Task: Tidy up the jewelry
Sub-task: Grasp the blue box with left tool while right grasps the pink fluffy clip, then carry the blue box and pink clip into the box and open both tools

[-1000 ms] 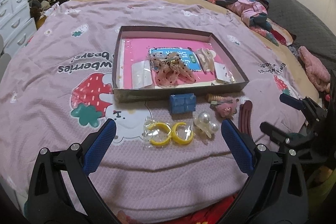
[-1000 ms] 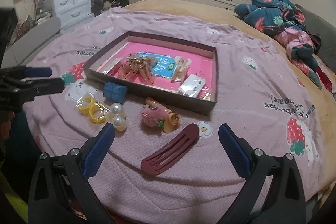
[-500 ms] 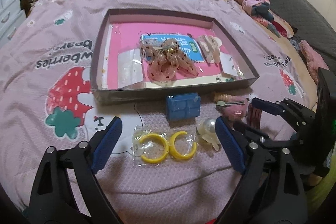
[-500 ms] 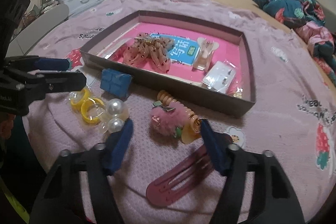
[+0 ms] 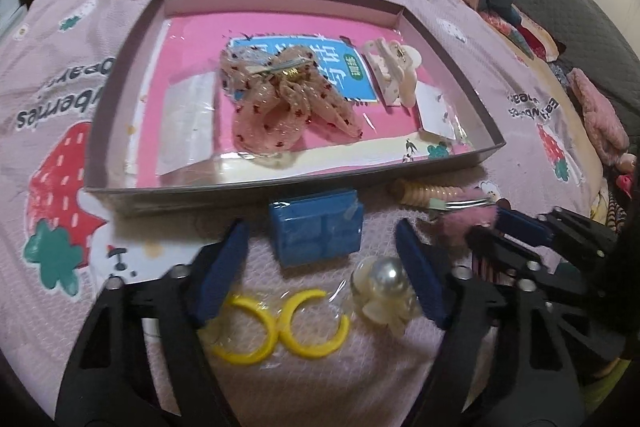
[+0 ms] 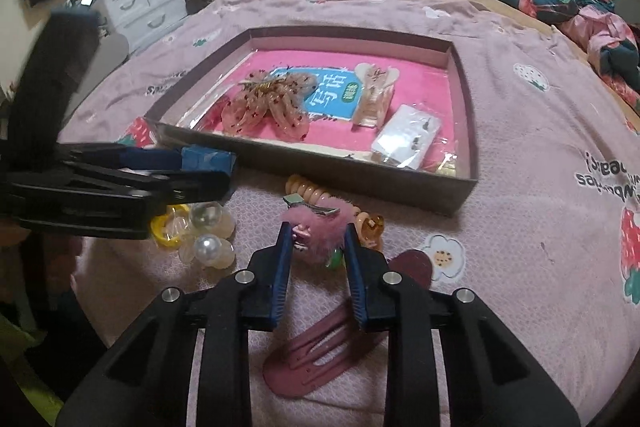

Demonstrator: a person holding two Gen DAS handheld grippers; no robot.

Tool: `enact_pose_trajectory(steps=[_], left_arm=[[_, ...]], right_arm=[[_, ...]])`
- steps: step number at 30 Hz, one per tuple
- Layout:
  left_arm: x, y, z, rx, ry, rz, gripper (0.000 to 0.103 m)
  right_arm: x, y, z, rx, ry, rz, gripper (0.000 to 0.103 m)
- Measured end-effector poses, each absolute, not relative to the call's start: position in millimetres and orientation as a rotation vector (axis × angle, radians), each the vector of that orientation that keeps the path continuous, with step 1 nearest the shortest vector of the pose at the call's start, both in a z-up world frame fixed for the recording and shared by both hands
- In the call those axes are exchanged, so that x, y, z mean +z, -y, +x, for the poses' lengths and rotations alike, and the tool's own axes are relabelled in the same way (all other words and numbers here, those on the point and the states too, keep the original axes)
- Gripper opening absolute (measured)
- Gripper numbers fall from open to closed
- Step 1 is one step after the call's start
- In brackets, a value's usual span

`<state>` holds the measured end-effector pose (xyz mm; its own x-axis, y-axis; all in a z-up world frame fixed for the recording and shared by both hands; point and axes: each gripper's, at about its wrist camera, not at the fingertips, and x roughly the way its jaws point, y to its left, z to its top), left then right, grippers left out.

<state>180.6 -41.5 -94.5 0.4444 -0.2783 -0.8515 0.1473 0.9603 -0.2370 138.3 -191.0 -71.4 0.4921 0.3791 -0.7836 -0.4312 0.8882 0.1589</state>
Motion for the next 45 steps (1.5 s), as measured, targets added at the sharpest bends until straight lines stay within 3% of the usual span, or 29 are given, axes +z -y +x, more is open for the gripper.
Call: enact_pose_trajectory(steps=[4, 5, 15, 45], left_arm=[[-98.9, 45.5, 184.9, -0.266, -1.083, -0.135, 0.045], [-99.6, 45.9, 185.8, -0.260, -1.084, -0.132, 0.036], [-92.9, 34.8, 175.9, -0.257, -1.057, -0.143, 0.036], [-5.3, -64.9, 133.9, -0.100, -0.826, -0.289, 0.036]], right_arm=[[-63.1, 201.0, 134.0, 0.486, -0.922, -0.041, 0.025], [-61.8, 202.7, 132.8, 0.485, -0.920, -0.038, 0.025], [-47.4, 217.1, 123.5, 0.477, -0.903, -0.012, 0.025], [9.1, 154.0, 123.2, 0.640, -0.787, -0.077, 0.024]])
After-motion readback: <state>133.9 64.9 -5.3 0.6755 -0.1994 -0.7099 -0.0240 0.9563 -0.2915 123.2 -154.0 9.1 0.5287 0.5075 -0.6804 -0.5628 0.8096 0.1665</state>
